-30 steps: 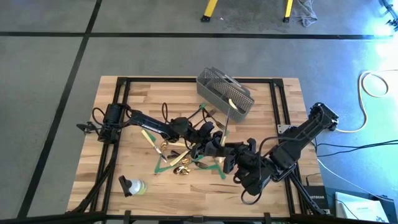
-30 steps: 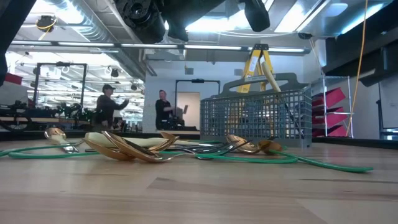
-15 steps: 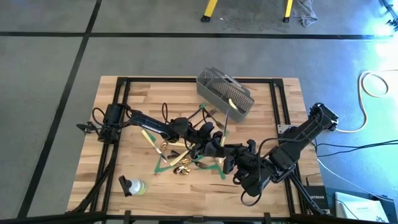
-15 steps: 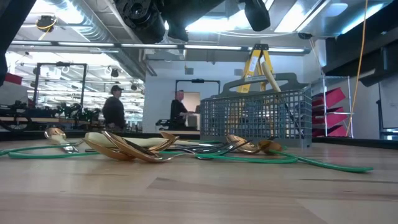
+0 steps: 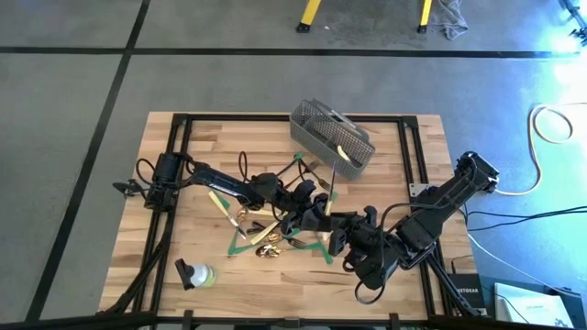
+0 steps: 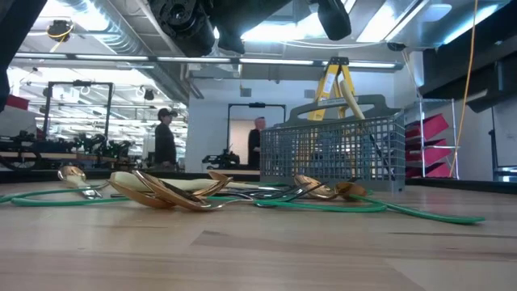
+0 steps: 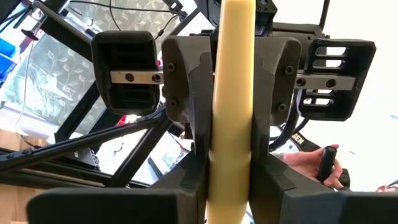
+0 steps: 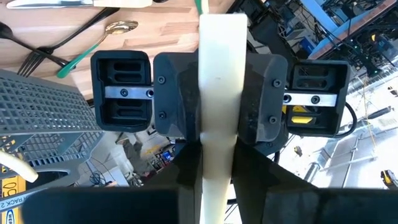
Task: Sort silverware
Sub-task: Put the yellow knife into the gray organizer
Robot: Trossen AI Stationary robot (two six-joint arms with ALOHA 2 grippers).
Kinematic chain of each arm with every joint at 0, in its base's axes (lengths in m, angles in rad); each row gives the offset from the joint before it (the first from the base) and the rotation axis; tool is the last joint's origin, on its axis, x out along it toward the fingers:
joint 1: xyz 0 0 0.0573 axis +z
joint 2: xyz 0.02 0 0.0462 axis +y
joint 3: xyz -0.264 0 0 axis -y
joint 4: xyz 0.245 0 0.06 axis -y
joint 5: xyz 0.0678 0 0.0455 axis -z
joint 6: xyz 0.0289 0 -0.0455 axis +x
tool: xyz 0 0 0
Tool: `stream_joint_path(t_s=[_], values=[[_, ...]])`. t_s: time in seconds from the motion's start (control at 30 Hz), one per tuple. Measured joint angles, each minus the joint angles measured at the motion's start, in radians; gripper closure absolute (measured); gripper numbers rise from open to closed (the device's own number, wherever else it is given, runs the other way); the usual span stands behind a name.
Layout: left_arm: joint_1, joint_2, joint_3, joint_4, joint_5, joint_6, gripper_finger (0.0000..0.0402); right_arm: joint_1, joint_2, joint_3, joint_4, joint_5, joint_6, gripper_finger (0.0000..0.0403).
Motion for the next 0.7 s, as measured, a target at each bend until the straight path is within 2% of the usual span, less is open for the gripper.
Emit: stream_joint_path(t_s=[0.17, 0.47, 0.7], values=[[0.0, 0.0, 0.0, 0.001, 0.002, 0.008, 0.0323, 0.0, 0.0, 0.0, 0.001, 0.001, 0.002, 0.036], [0.009, 0.0, 0.0, 0.007, 0.073, 0.011, 0.029, 0.016, 0.001, 0.009, 0.001, 0.002, 0.009, 0.036], [0.017, 0.0, 0.0, 0.008, 0.085, 0.04, 0.0246, 0.027, 0.001, 0.039, -0.018, 0.018, 0.049, 0.036]])
